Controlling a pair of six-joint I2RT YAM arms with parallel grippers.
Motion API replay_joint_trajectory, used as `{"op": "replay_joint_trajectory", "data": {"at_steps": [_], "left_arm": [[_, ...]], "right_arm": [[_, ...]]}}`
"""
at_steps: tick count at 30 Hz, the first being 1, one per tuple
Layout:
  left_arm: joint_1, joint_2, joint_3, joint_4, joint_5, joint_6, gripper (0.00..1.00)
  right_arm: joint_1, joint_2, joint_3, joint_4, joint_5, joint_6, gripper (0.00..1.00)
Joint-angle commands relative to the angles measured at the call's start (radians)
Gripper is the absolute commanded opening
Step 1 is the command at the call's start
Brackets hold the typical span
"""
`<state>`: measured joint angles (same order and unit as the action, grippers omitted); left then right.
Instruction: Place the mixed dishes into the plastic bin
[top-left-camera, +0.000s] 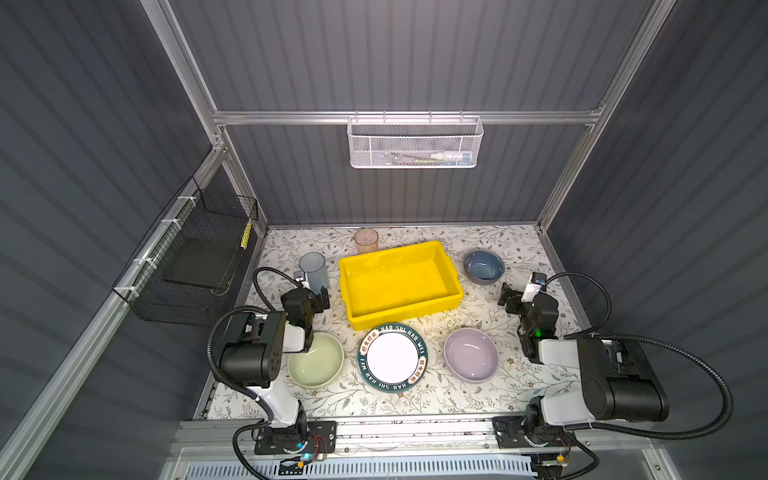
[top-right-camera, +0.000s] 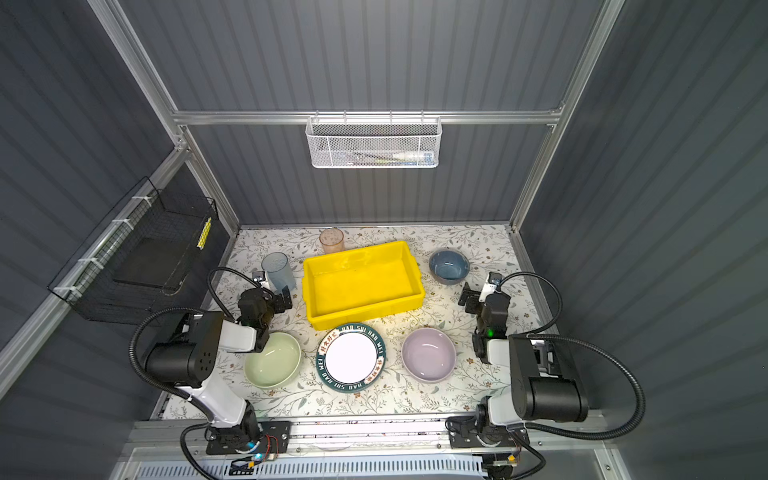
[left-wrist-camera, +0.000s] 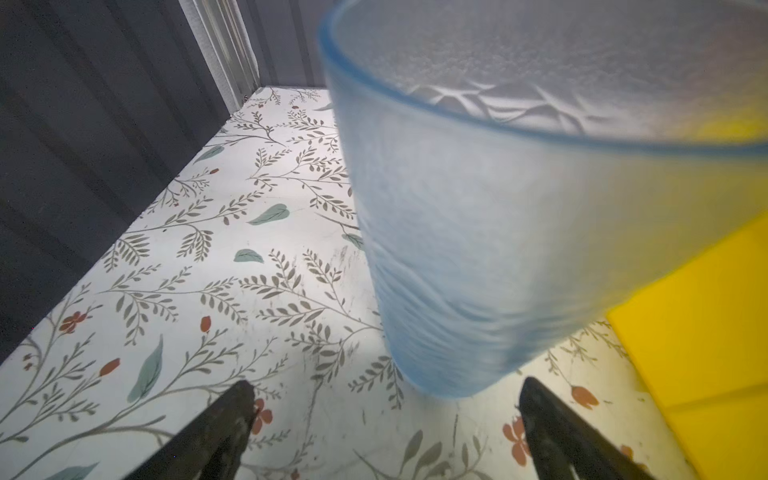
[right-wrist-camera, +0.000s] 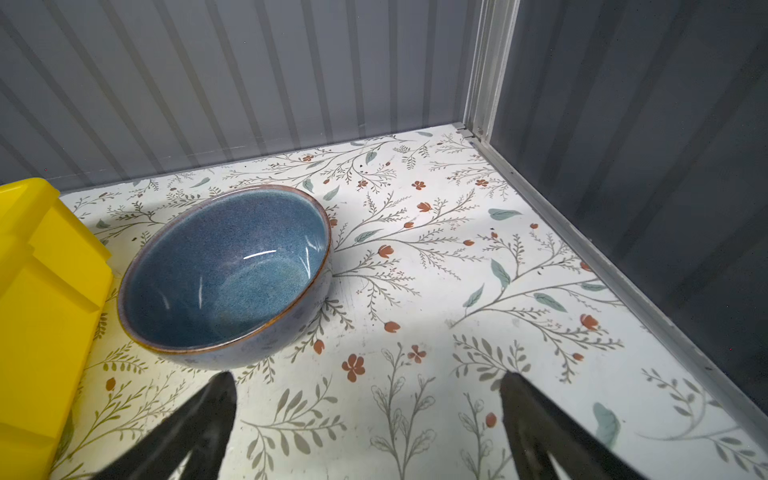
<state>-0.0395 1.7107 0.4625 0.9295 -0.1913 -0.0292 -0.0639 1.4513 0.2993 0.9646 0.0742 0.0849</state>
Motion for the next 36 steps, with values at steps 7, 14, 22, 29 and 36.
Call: {"op": "replay_joint_trajectory", "data": {"at_steps": [7,14,22,29,36], "left_arm": [[-0.003,0.004,-0.012,0.026,-0.019,0.006,1.0],[-0.003,0.004,-0.01,0.025,-0.019,0.006,1.0],[-0.003,-0.007,-0.019,0.03,-0.012,0.009,1.0],[-0.003,-0.132,0.02,-0.139,-0.06,-0.008,1.0],[-0.006,-0.354,0.162,-0.586,-0.053,-0.12,1.0]], "right_arm": [[0.006,0.003,0.014,0.025,0.005,-0.005,0.99],[0.006,0.005,0.018,0.02,0.004,-0.006,0.99],[0.006,-0.006,0.009,0.03,0.043,0.009,0.99],[0.006,-0.165,0.088,-0.246,0.146,0.045,0.99],[0.007,-0.318,0.261,-0.702,0.19,0.152,0.99]]}}
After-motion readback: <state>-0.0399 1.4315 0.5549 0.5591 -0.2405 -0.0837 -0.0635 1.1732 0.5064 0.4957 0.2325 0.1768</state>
